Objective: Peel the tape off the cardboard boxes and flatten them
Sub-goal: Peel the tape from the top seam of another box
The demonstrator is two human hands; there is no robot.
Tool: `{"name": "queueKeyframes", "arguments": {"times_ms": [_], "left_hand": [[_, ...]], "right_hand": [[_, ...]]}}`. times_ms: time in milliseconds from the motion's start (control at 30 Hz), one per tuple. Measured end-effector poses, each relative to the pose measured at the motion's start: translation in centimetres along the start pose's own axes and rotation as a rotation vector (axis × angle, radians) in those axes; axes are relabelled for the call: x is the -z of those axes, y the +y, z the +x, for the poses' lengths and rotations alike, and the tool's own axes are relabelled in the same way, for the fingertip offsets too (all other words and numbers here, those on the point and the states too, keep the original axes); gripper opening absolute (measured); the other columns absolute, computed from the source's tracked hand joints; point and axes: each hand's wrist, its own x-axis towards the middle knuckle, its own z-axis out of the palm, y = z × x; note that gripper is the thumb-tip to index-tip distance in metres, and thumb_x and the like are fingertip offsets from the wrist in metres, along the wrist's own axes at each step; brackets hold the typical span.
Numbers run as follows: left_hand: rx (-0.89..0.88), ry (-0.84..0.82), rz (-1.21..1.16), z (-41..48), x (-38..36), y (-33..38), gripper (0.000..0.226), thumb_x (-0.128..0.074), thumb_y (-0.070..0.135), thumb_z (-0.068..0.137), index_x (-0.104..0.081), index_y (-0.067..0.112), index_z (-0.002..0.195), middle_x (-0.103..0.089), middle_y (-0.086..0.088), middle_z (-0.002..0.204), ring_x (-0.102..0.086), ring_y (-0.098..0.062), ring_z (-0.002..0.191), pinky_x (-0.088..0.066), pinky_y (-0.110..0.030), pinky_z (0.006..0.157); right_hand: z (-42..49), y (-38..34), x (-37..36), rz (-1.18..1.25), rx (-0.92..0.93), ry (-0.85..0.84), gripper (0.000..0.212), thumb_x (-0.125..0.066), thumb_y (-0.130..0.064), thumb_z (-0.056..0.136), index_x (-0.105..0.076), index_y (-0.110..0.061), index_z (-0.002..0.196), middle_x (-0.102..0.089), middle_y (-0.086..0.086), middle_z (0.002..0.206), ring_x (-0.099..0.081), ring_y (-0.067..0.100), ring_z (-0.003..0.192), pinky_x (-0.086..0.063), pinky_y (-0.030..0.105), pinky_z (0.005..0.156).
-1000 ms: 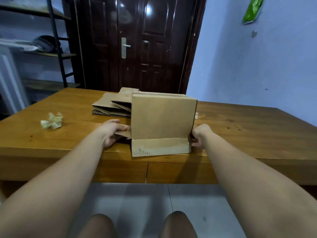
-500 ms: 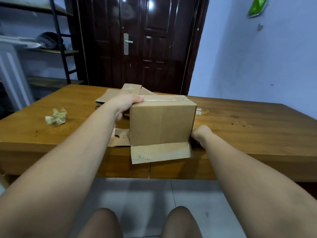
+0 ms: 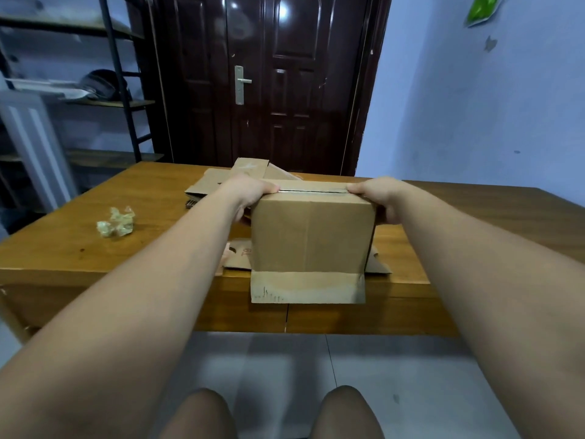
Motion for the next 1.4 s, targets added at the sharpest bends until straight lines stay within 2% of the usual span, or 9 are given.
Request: {"name": "queueKeyframes", "arguments": {"times_ms": [100,233,367,433,567,733,867,1167,1400], "left_hand": [[0.018,-0.016,-0.004,0.8,-0.2,0.4,0.034,-0.065,0.033,0.089,-0.055,0.011,0.113,-0.060,-0.009,0.098,-0.059,-0.026,0.097,-0.053,-0.040,0.082],[0.060,-0.017,0.041,2.0,-0.1,0.7,0.059,-0.066,0.043,0.086,-0.051,0.007,0.130,-0.056,-0.012,0.125,-0.055,-0.029,0.113,-0.046,-0.043,0.100],[0.051,0.033,0.095,3.0,-0.3,1.1,0.039,-0.061,0.045,0.089,-0.050,0.013,0.109,-0.056,-0.009,0.096,-0.057,-0.025,0.092,-0.052,-0.036,0.080],[0.049,0.088,0.136,3.3,-0.5,1.1,0.039,-0.061,0.048,0.088,-0.047,0.016,0.106,-0.055,-0.009,0.098,-0.057,-0.026,0.090,-0.051,-0.036,0.074],[0.078,0.074,0.095,3.7,-0.5,0.3,0.042,-0.061,0.050,0.088,-0.049,0.014,0.105,-0.056,-0.007,0.095,-0.056,-0.027,0.098,-0.051,-0.038,0.087],[0.212,-0.038,-0.071,3.8,0.1,-0.5,0.041,-0.069,0.052,0.080,-0.054,0.016,0.092,-0.062,-0.010,0.115,-0.058,-0.025,0.111,-0.047,-0.035,0.097],[0.181,-0.020,-0.073,4.1,-0.2,-0.3,0.041,-0.067,0.046,0.084,-0.051,0.011,0.100,-0.060,-0.009,0.105,-0.056,-0.024,0.110,-0.045,-0.036,0.102],[0.235,-0.042,-0.181,4.3,-0.3,-0.4,0.031,-0.070,0.040,0.084,-0.054,0.013,0.086,-0.064,-0.007,0.098,-0.061,-0.020,0.094,-0.049,-0.031,0.096],[0.241,-0.021,-0.171,4.1,-0.4,-0.5,0.037,-0.071,0.044,0.082,-0.052,0.013,0.085,-0.062,-0.008,0.104,-0.059,-0.022,0.107,-0.046,-0.033,0.100]], "right_hand": [[0.9,-0.6,-0.5,-0.203,0.038,0.087,0.034,-0.055,-0.036,0.098,-0.054,-0.004,0.111,-0.063,0.014,0.097,-0.065,0.028,0.084,-0.057,0.039,0.075],[2.6,-1.1,-0.8,-0.302,0.073,0.138,0.044,-0.055,-0.039,0.097,-0.053,-0.001,0.119,-0.063,0.017,0.110,-0.066,0.033,0.095,-0.056,0.043,0.086],[3.9,-1.1,-1.5,-0.437,0.158,0.250,0.055,-0.053,-0.048,0.095,-0.055,-0.002,0.124,-0.061,0.015,0.118,-0.062,0.033,0.103,-0.054,0.041,0.089],[4.4,-0.9,-1.9,-0.505,0.178,0.276,0.060,-0.047,-0.053,0.095,-0.054,-0.003,0.127,-0.060,0.015,0.123,-0.060,0.033,0.110,-0.052,0.040,0.094],[5.1,-0.2,-1.8,-0.375,0.099,0.209,0.069,-0.044,-0.063,0.091,-0.051,-0.009,0.133,-0.057,0.014,0.127,-0.059,0.033,0.109,-0.052,0.042,0.095],[4.9,0.0,-1.6,-0.288,0.070,0.141,0.064,-0.046,-0.060,0.092,-0.052,-0.009,0.130,-0.060,0.012,0.117,-0.061,0.027,0.100,-0.053,0.032,0.076],[4.8,-0.1,-1.5,-0.300,0.079,0.141,0.057,-0.045,-0.059,0.093,-0.052,-0.011,0.123,-0.055,0.010,0.110,-0.053,0.021,0.086,-0.042,0.027,0.059],[5.1,0.3,-1.5,-0.113,0.088,0.114,0.054,-0.052,-0.050,0.095,-0.053,-0.007,0.126,-0.060,0.011,0.119,-0.061,0.025,0.104,-0.051,0.032,0.089],[5.7,0.5,-1.5,-0.114,0.068,0.136,0.061,-0.053,-0.057,0.091,-0.053,-0.008,0.127,-0.061,0.010,0.118,-0.060,0.026,0.104,-0.050,0.039,0.096]]}}
